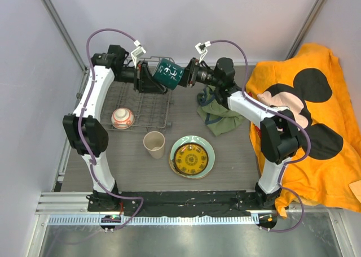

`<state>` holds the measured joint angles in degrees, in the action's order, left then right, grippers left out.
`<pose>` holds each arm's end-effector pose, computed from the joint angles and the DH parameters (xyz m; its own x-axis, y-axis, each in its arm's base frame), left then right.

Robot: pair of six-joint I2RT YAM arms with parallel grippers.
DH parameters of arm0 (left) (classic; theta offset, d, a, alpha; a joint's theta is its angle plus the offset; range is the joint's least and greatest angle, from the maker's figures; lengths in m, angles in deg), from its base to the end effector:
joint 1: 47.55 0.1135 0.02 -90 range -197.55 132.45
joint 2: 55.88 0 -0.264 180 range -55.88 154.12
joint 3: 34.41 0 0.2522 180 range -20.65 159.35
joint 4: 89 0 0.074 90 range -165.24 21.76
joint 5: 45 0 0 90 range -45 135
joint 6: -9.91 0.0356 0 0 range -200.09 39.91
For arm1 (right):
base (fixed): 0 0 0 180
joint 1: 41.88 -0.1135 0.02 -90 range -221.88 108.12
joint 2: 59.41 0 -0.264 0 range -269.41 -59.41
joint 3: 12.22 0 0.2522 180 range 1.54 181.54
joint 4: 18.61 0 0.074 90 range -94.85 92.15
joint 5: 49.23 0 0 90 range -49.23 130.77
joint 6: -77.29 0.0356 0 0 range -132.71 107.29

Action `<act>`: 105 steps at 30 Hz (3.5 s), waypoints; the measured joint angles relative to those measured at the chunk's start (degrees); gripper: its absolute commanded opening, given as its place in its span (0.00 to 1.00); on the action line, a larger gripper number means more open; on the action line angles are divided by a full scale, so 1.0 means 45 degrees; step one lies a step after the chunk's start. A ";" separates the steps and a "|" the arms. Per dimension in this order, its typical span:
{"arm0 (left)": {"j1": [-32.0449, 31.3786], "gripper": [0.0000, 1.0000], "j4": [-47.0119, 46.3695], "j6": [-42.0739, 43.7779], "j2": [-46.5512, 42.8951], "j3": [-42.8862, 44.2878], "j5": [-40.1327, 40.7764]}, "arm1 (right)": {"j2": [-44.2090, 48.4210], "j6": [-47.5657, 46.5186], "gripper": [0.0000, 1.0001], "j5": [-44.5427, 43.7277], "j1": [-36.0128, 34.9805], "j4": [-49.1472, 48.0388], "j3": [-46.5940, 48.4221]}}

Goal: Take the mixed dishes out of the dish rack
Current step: Pick up the cup from the dish rack, then place the cup at the center of the board.

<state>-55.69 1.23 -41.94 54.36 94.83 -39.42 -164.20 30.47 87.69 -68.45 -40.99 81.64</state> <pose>0.3659 -0.0881 0.3700 -0.5327 0.1369 -0.8351 0.8391 -0.0428 -0.5423 0.3742 0.2162 0.3405 -0.5177 0.2637 -0.8139 -0.8112 0.1512 0.5649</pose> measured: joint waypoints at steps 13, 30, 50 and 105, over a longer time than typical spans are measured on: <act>-0.0146 0.00 -0.0189 0.1394 0.0364 -0.0782 -0.0539 | -0.0622 0.2438 0.11 0.0418 0.0131 -0.2594 -0.0515; -0.0719 0.73 0.0083 0.2307 0.0457 -0.1729 -0.0272 | -0.0641 0.2807 0.01 0.0325 0.0189 -0.3011 -0.0690; 0.1195 0.89 0.0121 0.2715 -0.0024 -0.2676 -0.0136 | -0.0627 0.2550 0.01 0.0311 0.0393 -0.2783 -0.0923; 0.6144 1.00 -0.6441 -0.7611 -0.2356 -0.3886 1.0025 | 0.2152 -1.3279 0.01 -0.6300 -0.5707 1.7864 0.4294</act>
<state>-28.04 -27.75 -76.19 43.76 77.35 5.69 -154.52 -29.29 59.34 -94.13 39.40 100.96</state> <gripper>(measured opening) 0.996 0.163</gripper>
